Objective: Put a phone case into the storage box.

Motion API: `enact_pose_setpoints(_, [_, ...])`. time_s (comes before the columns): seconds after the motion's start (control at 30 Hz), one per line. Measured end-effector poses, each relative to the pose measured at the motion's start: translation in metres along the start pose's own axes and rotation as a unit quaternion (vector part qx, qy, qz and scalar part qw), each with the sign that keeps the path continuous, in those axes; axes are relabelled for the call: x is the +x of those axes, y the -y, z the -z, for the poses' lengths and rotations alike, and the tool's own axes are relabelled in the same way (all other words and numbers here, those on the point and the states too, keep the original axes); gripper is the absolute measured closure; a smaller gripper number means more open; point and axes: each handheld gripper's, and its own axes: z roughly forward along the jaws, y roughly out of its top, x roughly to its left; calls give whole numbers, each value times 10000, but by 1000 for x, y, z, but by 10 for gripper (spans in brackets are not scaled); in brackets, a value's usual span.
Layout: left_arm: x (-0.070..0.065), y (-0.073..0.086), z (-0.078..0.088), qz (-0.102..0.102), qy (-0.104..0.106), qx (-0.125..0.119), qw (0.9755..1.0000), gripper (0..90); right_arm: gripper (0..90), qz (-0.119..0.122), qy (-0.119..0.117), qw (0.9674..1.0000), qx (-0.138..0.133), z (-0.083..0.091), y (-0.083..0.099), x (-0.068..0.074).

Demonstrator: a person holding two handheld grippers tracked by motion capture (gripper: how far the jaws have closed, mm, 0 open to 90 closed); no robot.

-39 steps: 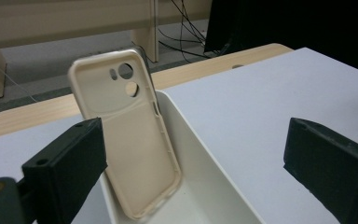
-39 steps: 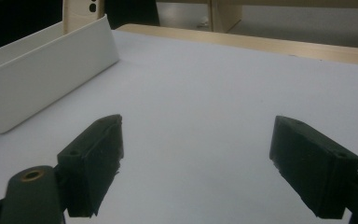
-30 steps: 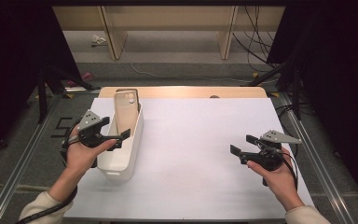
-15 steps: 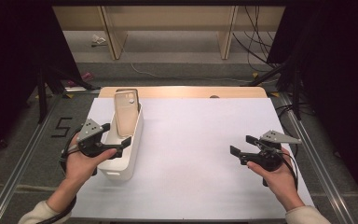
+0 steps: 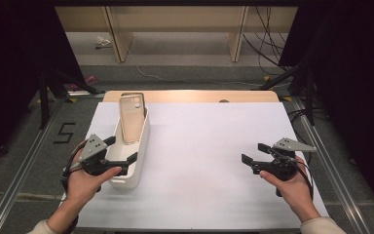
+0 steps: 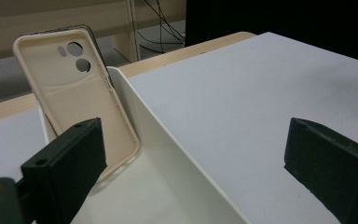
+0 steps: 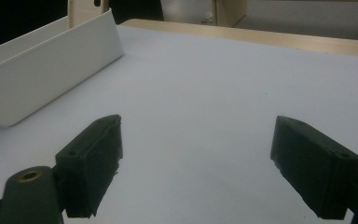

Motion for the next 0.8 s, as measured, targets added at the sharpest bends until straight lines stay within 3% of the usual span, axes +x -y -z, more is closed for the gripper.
enact_pose_setpoints(0.8, [-2,8,0,-22,6,39,10000,53,174,89,-93,9999,99,4,3,4])
